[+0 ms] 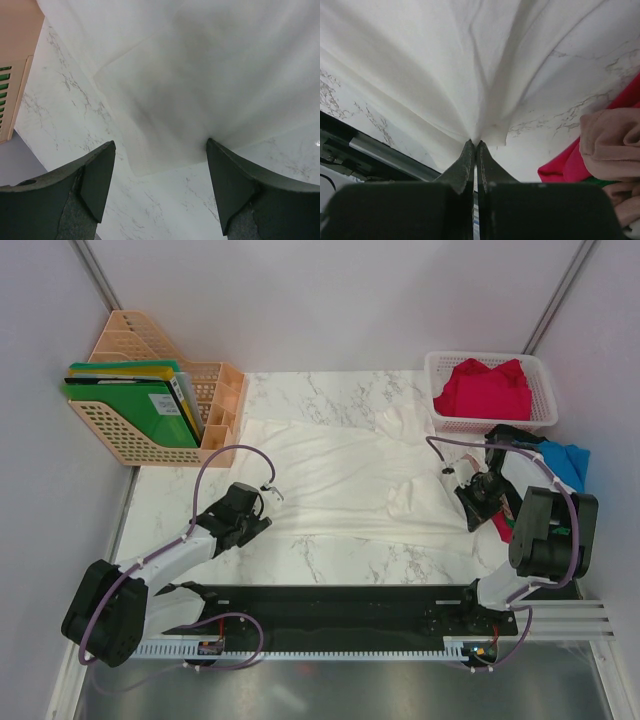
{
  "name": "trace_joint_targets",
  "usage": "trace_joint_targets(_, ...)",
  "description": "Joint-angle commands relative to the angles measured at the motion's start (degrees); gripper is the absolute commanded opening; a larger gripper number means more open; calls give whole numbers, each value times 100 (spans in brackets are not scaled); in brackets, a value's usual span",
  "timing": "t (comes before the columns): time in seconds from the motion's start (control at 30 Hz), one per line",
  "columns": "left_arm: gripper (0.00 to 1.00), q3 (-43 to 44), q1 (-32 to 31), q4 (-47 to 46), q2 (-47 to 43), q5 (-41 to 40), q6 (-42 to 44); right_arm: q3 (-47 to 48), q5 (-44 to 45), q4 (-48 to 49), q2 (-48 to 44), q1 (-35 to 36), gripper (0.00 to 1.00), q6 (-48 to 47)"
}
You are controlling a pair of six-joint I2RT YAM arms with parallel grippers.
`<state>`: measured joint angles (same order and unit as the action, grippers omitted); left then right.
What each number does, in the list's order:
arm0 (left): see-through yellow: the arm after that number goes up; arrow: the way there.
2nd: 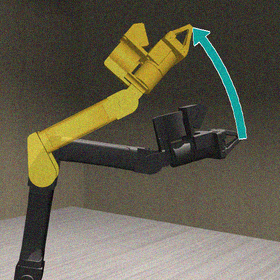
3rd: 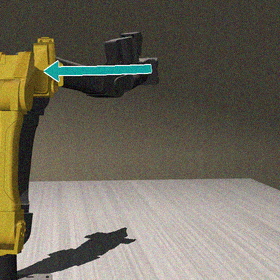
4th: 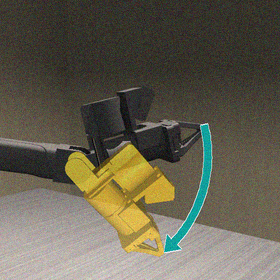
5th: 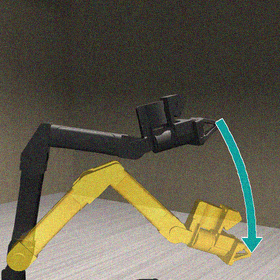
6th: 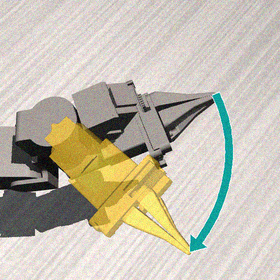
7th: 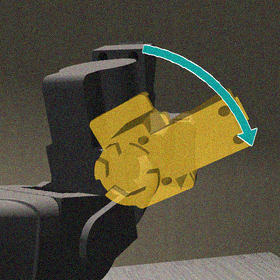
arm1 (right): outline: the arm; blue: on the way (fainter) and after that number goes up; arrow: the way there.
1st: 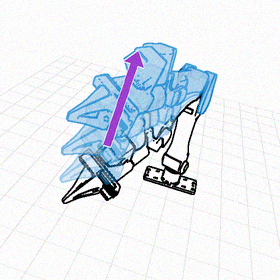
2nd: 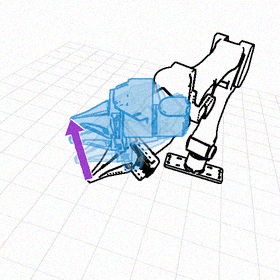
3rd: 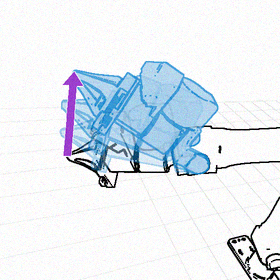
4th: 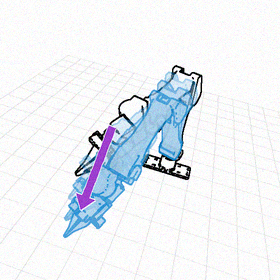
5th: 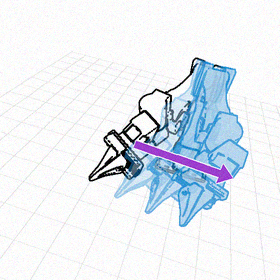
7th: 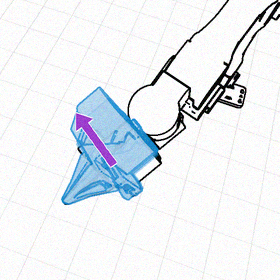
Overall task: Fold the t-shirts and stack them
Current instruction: Fold the flattened tshirt in 1/3 of the way
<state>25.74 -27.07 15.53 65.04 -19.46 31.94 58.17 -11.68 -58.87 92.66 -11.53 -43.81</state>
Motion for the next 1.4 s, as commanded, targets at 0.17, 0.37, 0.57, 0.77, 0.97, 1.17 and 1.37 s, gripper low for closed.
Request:
trace_joint_targets(0.17, 81, -200, 35, 425, 185, 39, -136, -52, 272, -449, -213, -121, 0, -435)
trace_joint_targets(0.37, 81, -271, 35, 398, 158, 74, -136, 45, 263, -476, -548, -148, 0, -479)
trace_joint_targets(0.57, 81, -201, 35, 398, 194, 92, -127, 281, 202, -64, -214, -165, 0, -242)
trace_joint_targets(0.77, 81, -280, 35, 407, 167, 74, -136, 607, 192, 182, 305, -165, 19, -22)
trace_joint_targets(0.97, 81, -288, 35, 425, 132, 83, -127, 573, 280, 473, 157, -192, 56, 154)
trace_joint_targets(1.17, 81, -306, 35, 433, 132, 92, -136, 756, 35, 342, -1117, -201, 63, 268)
trace_joint_targets(1.37, 81, -227, 35, 433, 237, 109, -144, 1038, -501, -19, -1374, -60, 42, 329)
